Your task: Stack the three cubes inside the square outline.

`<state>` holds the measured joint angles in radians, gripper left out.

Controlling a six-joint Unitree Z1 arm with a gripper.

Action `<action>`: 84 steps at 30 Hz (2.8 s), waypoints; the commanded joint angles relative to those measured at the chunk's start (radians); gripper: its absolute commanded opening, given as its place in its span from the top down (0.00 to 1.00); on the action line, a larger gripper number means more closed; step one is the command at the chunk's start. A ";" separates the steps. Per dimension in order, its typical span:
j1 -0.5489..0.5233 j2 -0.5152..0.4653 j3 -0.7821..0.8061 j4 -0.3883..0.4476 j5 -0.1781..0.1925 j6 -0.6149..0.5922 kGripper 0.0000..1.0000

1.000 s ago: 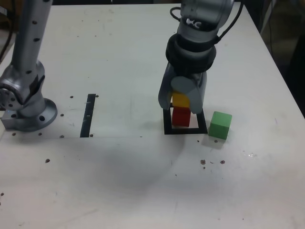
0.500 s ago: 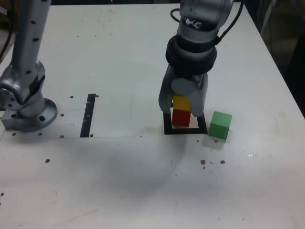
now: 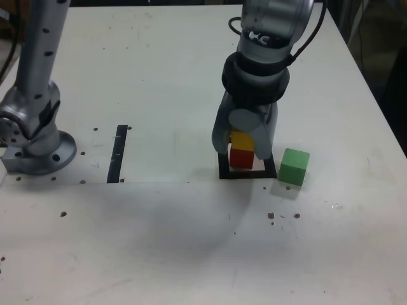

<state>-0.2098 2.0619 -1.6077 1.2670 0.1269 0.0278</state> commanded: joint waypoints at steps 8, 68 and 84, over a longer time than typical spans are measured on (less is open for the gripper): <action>-0.001 -0.002 -0.023 0.057 -0.004 0.003 0.22; -0.105 0.284 -0.479 0.251 0.116 0.107 0.02; -0.069 0.307 -0.407 0.160 0.119 0.132 0.17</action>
<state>-0.2816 2.3648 -2.0190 1.4328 0.2476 0.1572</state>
